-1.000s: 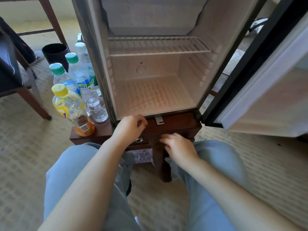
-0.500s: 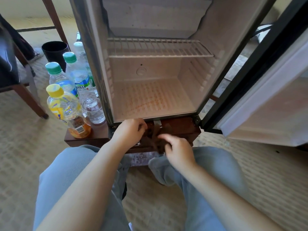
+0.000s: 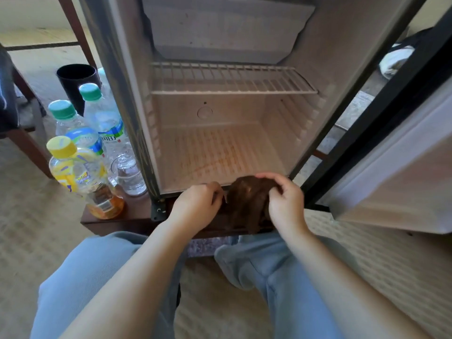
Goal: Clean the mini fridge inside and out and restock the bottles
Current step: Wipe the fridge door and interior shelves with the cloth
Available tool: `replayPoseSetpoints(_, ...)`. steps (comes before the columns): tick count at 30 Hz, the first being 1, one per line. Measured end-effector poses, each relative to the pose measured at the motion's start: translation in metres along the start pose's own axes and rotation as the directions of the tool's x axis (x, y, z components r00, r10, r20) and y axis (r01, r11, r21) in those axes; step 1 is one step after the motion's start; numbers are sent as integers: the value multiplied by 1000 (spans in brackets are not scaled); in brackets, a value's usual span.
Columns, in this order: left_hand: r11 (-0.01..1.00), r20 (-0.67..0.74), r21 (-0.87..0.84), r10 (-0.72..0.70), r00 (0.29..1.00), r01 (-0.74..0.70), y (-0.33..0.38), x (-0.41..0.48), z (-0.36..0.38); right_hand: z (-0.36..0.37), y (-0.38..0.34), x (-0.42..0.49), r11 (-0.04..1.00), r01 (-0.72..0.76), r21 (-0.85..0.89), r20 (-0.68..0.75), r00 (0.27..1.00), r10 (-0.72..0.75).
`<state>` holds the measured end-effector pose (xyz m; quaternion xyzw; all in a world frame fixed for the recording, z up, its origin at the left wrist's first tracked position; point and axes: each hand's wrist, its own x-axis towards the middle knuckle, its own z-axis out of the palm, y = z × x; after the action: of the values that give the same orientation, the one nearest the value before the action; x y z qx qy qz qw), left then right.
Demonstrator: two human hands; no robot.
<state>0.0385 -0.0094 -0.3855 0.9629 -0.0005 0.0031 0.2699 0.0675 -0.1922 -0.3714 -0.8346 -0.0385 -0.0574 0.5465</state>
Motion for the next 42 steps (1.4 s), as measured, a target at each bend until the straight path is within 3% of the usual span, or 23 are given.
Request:
replayPoseSetpoints(3, 994, 21, 113, -1, 1000, -2, -6, 20, -5, -3, -23, 62, 999, 41, -26, -162, 986, -45)
replayPoseSetpoints(7, 1000, 2, -1, -29, 1000, 29, -9, 47, -16, 8, -38, 145, 932, 221, -286, -309, 900, -308)
replayPoseSetpoints(8, 999, 9, -21, -30, 1000, 30, -7, 52, -17, 14, -32, 165, 879, 249, -406, -264, 890, -373)
replayPoseSetpoints(10, 1000, 36, -25, -12, 999, 13, 0, 59, -17, 30, -11, 203, 738, 316, -596, -23, 912, -409)
replayPoseSetpoints(12, 1000, 47, 9, 23, 999, -23, 7, 62, -13, 48, 19, 232, 610, 360, -706, 236, 932, -277)
replayPoseSetpoints(15, 998, 46, 52, 39, 998, -41, 11, 68, -7, 66, 53, 246, 538, 310, -784, 339, 940, -48)
replayPoseSetpoints(18, 999, 55, 35, 18, 998, -20, 10, 74, -7, 69, 65, 243, 488, 371, -790, 391, 918, -66)
replayPoseSetpoints(24, 996, 104, 88, 1, 995, -10, 9, 71, -7, 51, 53, 223, 586, 249, -771, 320, 947, 18)
replayPoseSetpoints(28, 989, 135, 144, -8, 991, -12, 4, 61, -3, 31, 44, 175, 521, 196, -831, 277, 957, 82)
replayPoseSetpoints(32, 980, 130, 198, -26, 991, 0, 3, 40, 0, 4, 47, 111, 475, 70, -877, 143, 982, 120)
replayPoseSetpoints(36, 985, 114, 172, -41, 993, 21, 4, 10, 1, -14, 52, 39, 556, 12, -831, 138, 973, 186)
replayPoseSetpoints(39, 992, 78, 122, -54, 995, 44, 2, -15, -3, -16, 48, -6, 677, 16, -736, 148, 980, 137)
replayPoseSetpoints(42, 993, 17, 89, -85, 996, 83, -2, -39, -7, -15, 27, -27, 716, 35, -698, 200, 969, 147)
